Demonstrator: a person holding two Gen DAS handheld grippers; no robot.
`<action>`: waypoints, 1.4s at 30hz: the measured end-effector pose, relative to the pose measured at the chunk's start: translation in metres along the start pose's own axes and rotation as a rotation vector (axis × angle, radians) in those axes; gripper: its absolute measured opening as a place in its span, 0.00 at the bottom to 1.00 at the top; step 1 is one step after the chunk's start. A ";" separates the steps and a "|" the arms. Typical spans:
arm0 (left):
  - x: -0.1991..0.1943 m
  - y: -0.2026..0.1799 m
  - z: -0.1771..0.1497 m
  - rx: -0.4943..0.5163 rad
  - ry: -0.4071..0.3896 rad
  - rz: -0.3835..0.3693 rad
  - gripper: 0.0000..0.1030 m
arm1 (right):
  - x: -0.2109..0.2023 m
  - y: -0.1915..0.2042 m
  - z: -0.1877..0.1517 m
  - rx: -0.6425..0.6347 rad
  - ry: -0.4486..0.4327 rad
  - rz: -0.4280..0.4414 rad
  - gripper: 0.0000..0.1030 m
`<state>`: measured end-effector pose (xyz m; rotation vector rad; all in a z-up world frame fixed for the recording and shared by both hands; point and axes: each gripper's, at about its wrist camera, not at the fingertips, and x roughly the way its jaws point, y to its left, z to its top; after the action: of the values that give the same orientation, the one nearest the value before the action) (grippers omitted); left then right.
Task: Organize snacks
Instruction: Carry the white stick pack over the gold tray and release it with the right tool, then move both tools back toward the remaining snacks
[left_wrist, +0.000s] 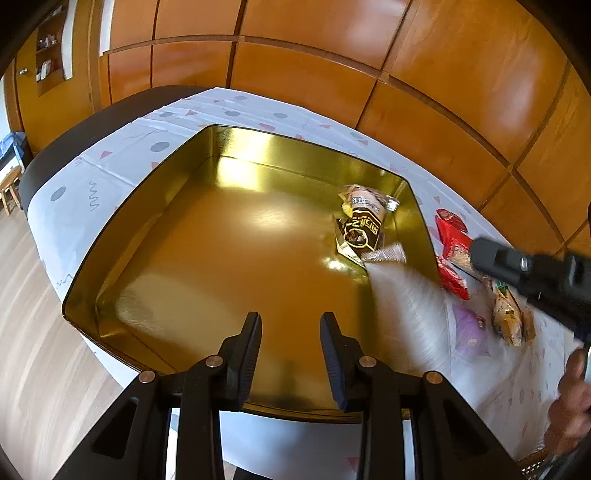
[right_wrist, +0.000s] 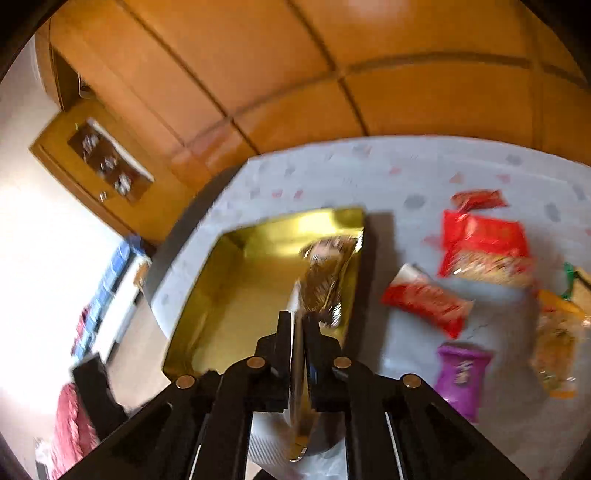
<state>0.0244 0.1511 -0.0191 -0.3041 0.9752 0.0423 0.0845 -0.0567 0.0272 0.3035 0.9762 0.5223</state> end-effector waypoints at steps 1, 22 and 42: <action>0.002 0.001 0.000 -0.003 0.003 0.003 0.32 | 0.005 0.003 -0.003 -0.013 0.016 0.002 0.12; 0.010 -0.044 -0.009 0.254 0.095 -0.033 0.33 | -0.064 -0.003 -0.045 -0.315 -0.162 -0.245 0.78; 0.061 -0.097 0.016 0.422 0.144 0.138 0.33 | -0.138 -0.082 -0.044 -0.176 -0.306 -0.449 0.89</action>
<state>0.0886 0.0566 -0.0383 0.1500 1.1196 -0.0603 0.0076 -0.2002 0.0627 -0.0004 0.6662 0.1416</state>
